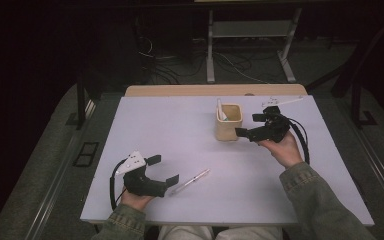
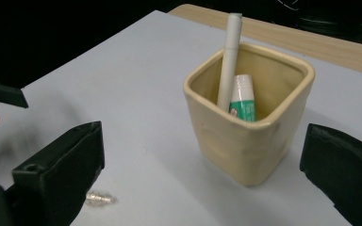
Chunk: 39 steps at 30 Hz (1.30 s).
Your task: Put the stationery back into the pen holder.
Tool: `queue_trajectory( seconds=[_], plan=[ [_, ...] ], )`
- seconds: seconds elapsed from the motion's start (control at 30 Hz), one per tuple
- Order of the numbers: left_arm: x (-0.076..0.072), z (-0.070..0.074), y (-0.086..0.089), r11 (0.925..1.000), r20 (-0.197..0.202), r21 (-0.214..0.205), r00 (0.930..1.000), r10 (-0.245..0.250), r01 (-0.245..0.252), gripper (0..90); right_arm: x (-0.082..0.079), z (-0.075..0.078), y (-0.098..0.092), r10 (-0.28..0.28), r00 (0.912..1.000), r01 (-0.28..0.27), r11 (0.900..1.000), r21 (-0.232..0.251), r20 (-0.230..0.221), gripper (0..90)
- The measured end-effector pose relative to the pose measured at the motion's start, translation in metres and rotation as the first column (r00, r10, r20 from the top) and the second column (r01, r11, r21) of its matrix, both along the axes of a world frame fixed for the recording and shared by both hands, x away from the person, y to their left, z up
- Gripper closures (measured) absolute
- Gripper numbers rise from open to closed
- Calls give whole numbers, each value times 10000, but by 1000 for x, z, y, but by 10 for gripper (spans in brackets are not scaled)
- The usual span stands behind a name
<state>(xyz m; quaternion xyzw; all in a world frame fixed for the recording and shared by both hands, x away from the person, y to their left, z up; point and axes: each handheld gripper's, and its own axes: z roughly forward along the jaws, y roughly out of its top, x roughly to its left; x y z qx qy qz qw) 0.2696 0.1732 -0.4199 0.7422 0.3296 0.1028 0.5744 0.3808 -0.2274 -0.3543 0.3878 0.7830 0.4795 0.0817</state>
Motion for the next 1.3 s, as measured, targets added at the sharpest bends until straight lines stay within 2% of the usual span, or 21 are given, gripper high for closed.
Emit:
queue_trajectory(
  seconds=[0.6, 1.3],
  plan=[
    [0, 0, 1, 10000, -15, 4, 10000, 22, -22, 0, -28, -11, -15, 83, 9999, -83, 10000, -31, -99, 2],
    [0, 0, 1, 9999, -63, 63, 9999, 108, -108, 0, -61, -30, -37, -101, 9997, 100, 9999, -40, -209, 2]
  ],
)
